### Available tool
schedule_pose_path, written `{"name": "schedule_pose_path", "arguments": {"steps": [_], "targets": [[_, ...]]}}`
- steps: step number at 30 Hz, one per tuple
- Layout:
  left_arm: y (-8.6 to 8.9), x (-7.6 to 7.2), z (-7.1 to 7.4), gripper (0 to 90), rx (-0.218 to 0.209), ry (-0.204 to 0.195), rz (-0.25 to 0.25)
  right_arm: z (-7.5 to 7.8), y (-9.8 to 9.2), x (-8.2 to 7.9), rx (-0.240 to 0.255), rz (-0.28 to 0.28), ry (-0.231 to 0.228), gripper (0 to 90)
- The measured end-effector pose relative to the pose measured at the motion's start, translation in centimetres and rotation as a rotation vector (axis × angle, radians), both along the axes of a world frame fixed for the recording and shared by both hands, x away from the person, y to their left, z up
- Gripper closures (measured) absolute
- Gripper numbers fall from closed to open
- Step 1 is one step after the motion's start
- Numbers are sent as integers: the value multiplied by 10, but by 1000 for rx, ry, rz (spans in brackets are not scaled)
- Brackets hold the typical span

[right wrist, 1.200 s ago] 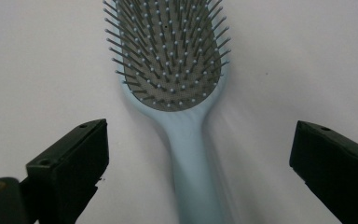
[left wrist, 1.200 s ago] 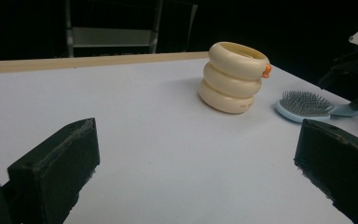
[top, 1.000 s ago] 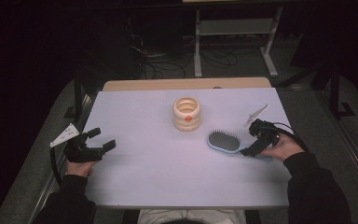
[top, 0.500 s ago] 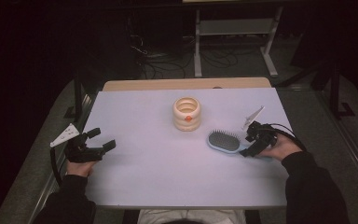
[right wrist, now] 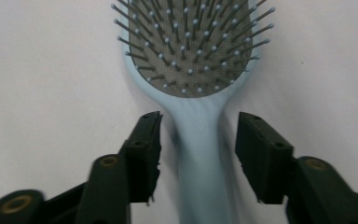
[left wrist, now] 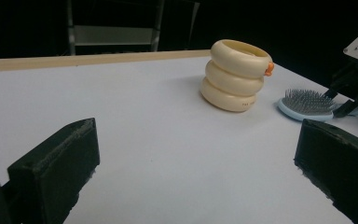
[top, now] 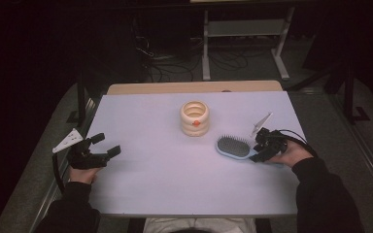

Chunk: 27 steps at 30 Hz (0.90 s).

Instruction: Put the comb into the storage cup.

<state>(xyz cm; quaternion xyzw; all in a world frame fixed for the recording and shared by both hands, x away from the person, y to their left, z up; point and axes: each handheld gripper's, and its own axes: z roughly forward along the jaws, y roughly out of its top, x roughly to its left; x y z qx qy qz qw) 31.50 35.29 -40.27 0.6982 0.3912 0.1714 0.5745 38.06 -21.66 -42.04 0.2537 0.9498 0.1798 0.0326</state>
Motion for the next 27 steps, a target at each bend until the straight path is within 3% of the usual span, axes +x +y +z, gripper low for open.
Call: {"name": "schedule_pose_path", "arguments": {"steps": [6,27], "targets": [[0,0,0,0,0,0,0,-3,4,-2,-27,19,-5,637],[0,0,0,0,-1,1,0,-1,4,-4,-12,15,-3,680]]}}
